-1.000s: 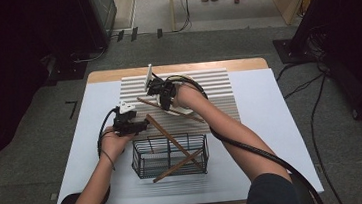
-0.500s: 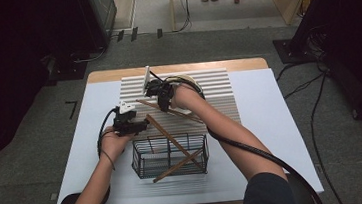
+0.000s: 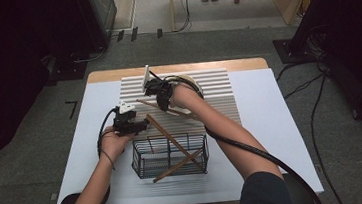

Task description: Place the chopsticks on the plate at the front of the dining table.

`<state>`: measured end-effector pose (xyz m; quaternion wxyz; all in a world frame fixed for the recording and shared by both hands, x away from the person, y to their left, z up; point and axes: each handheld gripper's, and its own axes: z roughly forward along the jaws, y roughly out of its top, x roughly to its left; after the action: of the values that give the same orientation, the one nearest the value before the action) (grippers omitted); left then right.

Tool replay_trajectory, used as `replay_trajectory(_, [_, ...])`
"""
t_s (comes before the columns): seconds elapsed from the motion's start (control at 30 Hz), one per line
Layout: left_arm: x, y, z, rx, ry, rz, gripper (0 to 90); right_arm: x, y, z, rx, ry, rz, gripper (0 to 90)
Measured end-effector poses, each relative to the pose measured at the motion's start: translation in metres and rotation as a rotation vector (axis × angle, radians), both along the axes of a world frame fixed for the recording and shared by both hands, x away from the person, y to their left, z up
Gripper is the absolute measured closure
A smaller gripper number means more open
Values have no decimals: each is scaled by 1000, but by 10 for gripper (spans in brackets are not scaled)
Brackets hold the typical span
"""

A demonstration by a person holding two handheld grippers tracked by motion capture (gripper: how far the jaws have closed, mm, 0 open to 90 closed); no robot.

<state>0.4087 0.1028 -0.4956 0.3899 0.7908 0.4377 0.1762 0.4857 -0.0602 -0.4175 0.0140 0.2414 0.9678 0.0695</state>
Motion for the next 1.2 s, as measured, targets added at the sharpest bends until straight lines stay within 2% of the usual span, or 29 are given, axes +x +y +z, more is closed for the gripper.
replay_trajectory(0.23, [0,0,0,1,-1,0,319,0,0,-2,2,11,-4,857])
replay_trajectory(0.63, [0,0,0,3,-1,-3,320,3,0,-2,0,-9,-35,856])
replay_trajectory(1.2, [0,-1,0,6,-1,-2,320,6,-2,-6,4,-4,-56,854])
